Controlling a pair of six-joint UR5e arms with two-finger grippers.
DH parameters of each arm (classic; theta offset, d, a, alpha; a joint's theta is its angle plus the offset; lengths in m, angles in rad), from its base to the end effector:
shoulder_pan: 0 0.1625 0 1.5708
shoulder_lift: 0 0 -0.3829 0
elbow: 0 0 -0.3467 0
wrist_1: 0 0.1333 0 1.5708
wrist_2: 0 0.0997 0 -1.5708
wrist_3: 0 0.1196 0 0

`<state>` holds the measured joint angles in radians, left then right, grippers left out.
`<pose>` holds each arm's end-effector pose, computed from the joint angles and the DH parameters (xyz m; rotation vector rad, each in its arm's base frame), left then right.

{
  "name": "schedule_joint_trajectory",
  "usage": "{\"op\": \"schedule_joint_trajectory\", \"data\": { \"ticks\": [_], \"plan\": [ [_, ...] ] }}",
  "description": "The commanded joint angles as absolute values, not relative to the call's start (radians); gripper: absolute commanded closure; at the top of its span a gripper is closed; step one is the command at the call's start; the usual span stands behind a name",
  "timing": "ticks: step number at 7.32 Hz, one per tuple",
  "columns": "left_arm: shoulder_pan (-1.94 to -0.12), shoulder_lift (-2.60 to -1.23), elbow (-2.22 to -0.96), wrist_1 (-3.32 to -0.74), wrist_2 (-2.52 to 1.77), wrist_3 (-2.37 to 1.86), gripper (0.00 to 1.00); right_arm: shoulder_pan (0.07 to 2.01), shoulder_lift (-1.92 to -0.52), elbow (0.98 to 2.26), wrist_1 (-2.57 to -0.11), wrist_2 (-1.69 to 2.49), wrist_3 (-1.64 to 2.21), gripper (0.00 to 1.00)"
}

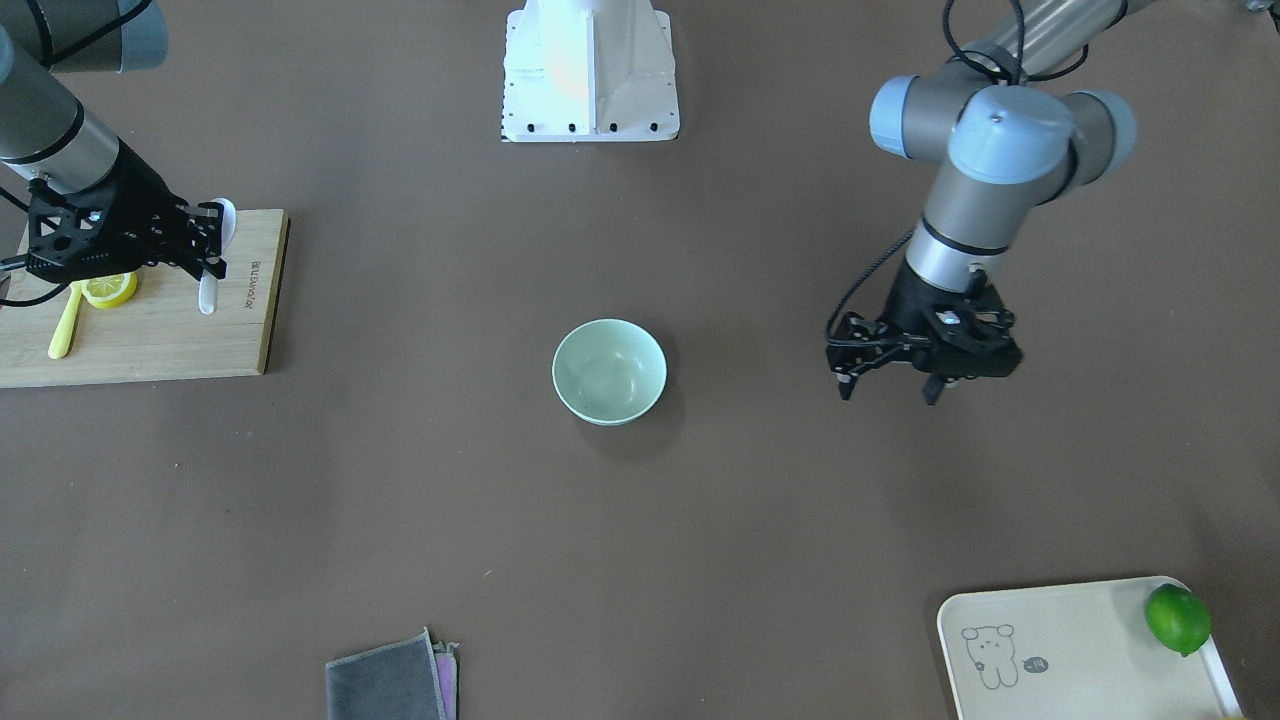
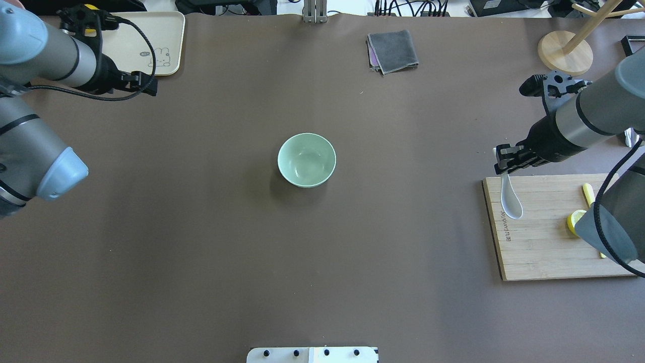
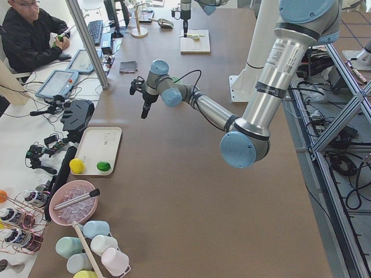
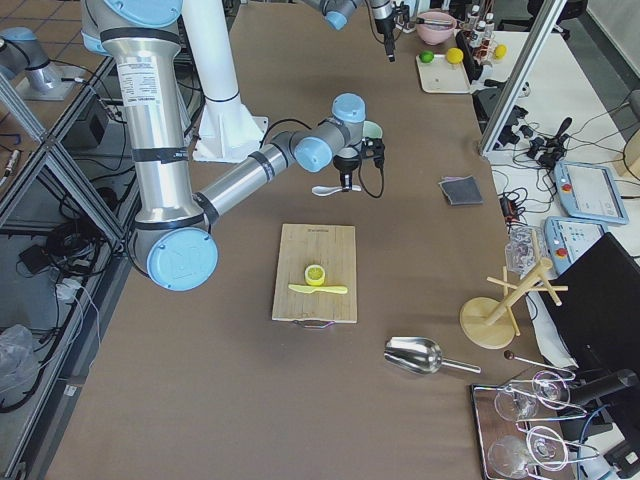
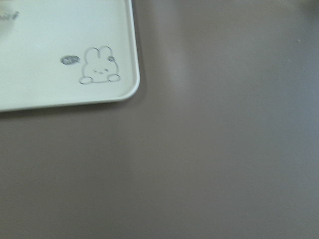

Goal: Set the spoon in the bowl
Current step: 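Carry the white spoon toward the bowl with right gripper while left arm withdraws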

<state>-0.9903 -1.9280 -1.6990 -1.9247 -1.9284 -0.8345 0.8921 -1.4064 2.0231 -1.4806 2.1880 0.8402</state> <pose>0.2474 -0.5439 0.3601 0.4121 0.7946 -0.0868 -0.2544 -0.4175 0.3491 0.0889 -0.8977 -0.0677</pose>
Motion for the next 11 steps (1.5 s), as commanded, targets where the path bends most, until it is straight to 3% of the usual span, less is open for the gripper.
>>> {"op": "schedule_joint_trajectory", "data": {
  "ticks": [1,3,8,11],
  "plan": [
    [-1.144,-1.863,-1.712,-1.934,-1.985,-0.746,0.02,0.868,-1.294,2.013,-1.500,2.160,0.883,1.00],
    [-1.204,-1.818,-1.712,-1.933,-2.041,-0.744,0.02,0.829,-1.168,1.967,-1.502,2.128,0.937,1.00],
    [-1.356,-1.611,-1.723,-1.864,-2.163,-0.340,0.02,0.657,-0.797,1.618,-1.474,1.892,1.049,1.00],
    [-1.356,-1.591,-1.717,-1.861,-2.163,-0.334,0.02,0.641,-0.712,1.447,-1.300,1.829,1.075,1.00]
  ]
}}
